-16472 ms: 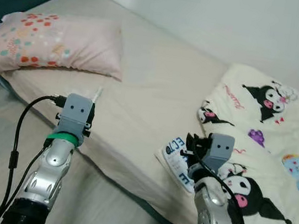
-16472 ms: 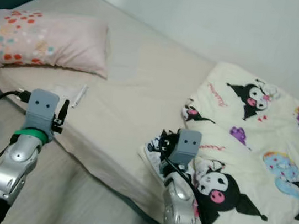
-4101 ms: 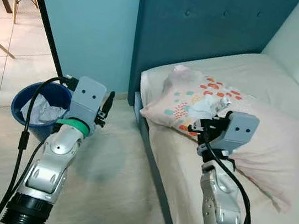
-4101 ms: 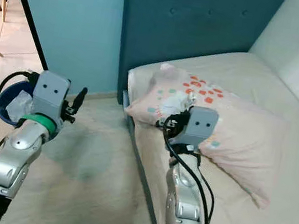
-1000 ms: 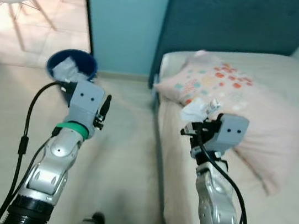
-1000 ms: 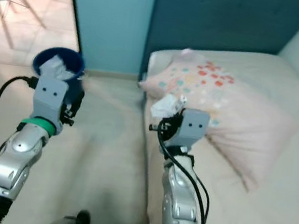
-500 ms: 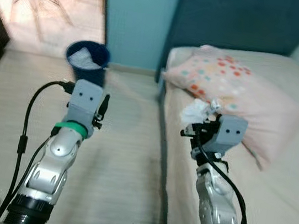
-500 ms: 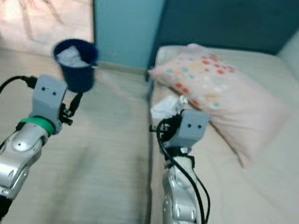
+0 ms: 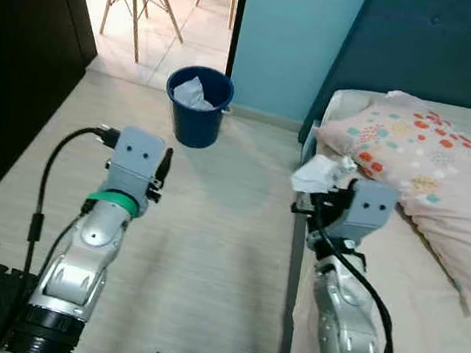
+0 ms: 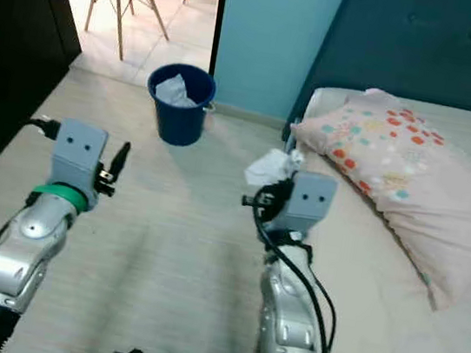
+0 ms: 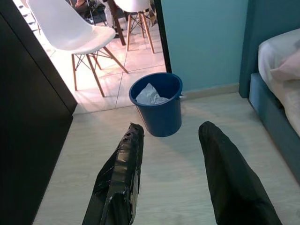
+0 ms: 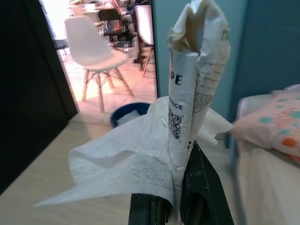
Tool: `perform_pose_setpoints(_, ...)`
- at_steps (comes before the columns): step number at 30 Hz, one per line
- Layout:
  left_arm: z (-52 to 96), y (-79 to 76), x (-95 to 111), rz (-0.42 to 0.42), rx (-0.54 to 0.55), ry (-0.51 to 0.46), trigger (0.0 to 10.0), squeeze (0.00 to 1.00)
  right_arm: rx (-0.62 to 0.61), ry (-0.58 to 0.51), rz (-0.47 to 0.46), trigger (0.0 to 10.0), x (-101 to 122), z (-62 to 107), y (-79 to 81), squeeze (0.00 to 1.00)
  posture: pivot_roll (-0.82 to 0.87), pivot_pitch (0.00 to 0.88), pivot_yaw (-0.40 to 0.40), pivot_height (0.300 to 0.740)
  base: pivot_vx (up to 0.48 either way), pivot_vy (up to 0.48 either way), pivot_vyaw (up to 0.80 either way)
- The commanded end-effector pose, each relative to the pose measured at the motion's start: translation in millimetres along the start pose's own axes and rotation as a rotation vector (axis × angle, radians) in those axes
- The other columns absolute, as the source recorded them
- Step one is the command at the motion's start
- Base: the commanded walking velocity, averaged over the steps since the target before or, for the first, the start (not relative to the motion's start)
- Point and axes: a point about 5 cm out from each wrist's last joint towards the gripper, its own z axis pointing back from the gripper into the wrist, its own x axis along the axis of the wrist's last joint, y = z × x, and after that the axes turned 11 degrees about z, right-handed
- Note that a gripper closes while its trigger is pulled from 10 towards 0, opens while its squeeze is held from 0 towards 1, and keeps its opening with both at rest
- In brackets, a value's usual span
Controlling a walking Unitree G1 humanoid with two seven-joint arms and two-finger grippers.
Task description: Clean up the room
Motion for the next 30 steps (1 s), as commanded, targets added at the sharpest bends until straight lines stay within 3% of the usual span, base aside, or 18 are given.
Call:
perform_pose_setpoints(1, 0.1, -1.6, -2.9, -0.005, -0.001, 0.007, 10.0, 0.00, -0.005, 0.013, 0.003, 10.0, -3.3, 1.6, -1.7, 0.00, -0.03, 0.081, 0.017, 0.740, 0.480, 0.000, 0.00)
perform_pose_setpoints(30, -1.6, -0.7, -2.1, -0.024, -0.005, -0.006, 10.0, 0.00, -0.009, 0.009, -0.003, 10.0, -3.5, 0.3, -1.1, 0.00, -0.03, 0.075, 0.023, 0.740, 0.480, 0.000, 0.00)
